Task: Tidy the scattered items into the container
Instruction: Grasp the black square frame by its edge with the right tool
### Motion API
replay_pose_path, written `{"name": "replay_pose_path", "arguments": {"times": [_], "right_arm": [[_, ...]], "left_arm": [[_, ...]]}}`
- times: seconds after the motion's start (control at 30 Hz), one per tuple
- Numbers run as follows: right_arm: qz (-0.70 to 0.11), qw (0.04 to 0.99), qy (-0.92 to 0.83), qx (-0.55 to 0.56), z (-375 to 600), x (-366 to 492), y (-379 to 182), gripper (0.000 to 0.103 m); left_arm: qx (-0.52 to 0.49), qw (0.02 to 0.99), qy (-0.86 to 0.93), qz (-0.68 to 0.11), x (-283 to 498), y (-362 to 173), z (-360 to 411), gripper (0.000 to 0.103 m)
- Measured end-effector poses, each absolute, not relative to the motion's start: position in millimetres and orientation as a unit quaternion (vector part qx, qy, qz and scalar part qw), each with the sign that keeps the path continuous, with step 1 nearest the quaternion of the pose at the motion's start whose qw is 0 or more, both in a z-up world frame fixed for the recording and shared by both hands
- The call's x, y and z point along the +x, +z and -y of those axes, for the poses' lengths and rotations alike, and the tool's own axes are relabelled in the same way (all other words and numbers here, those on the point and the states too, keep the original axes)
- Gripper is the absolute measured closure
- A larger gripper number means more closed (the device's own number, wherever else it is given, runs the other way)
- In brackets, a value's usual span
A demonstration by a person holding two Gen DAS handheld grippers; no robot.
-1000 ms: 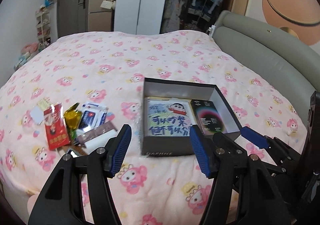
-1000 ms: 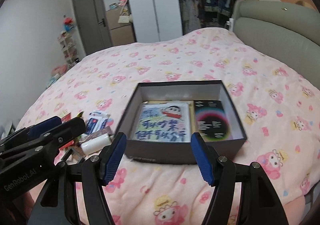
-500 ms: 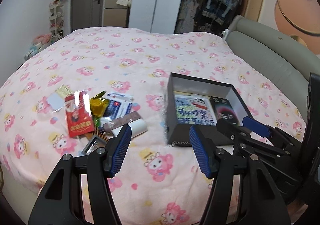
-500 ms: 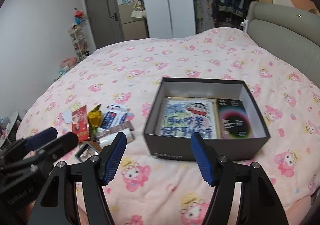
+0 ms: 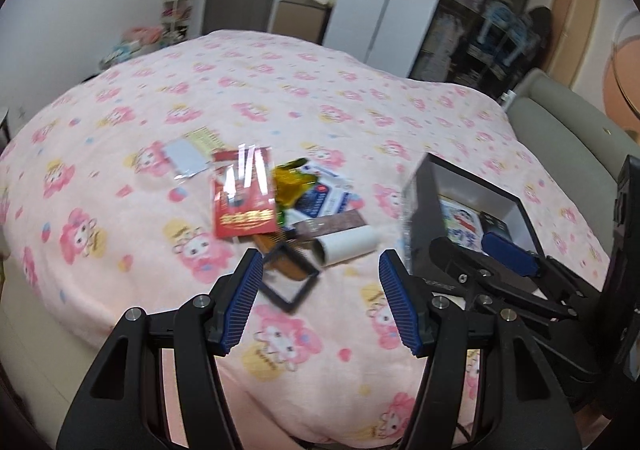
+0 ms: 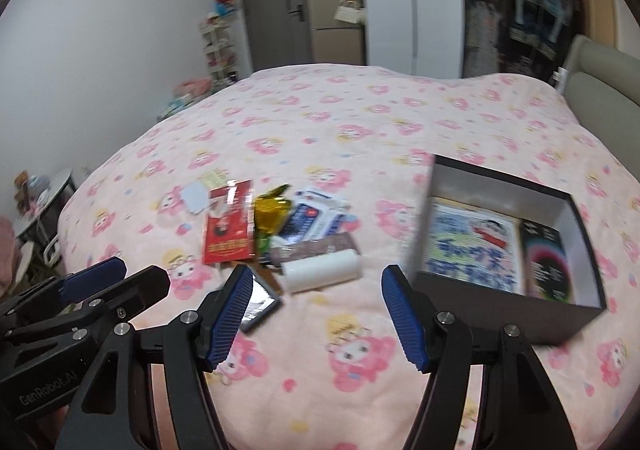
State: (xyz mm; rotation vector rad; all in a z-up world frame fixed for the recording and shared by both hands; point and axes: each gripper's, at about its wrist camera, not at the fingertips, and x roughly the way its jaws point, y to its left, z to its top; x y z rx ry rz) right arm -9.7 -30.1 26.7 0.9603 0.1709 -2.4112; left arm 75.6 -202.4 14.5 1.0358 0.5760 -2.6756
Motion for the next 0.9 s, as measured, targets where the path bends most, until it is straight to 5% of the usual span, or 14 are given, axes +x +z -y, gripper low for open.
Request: {"name": "replay_pose_path", "arguments": {"times": [0.2, 0.37, 0.73, 0.83, 0.9], "right_arm": [[-0.063, 0.274, -0.868, 0.409, 51.7, -35.4, -17.5, 0.039], [-0.053, 0.283, -0.838, 0.463, 61.4, -57.9, -58.9, 0.048], [-0.024, 0.344, -0.768, 0.539, 99.3, -75.6, -120.1, 0.048], [-0.011, 0.339, -0.761, 0.552, 102.1, -82.8, -135.0, 0.074], [-0.005, 0.338, -0.762, 0.553, 100.5, -83.7, -137.7, 0.077]], "left_arm": [[0.377, 0.141, -0.878, -0.260, 52.6, -37.4, 243.3, 0.043], [0.392, 0.153, -0.855, -0.304, 13.1, -90.6, 273.5, 0.057], [0.412, 0.113, -0.830, -0.358, -15.4, -139.0, 290.9, 0.059], [0.421, 0.102, -0.828, -0.355, -20.1, -143.1, 288.2, 0.069], [0.429, 0.084, -0.826, -0.356, -21.8, -144.3, 281.7, 0.071]]}}
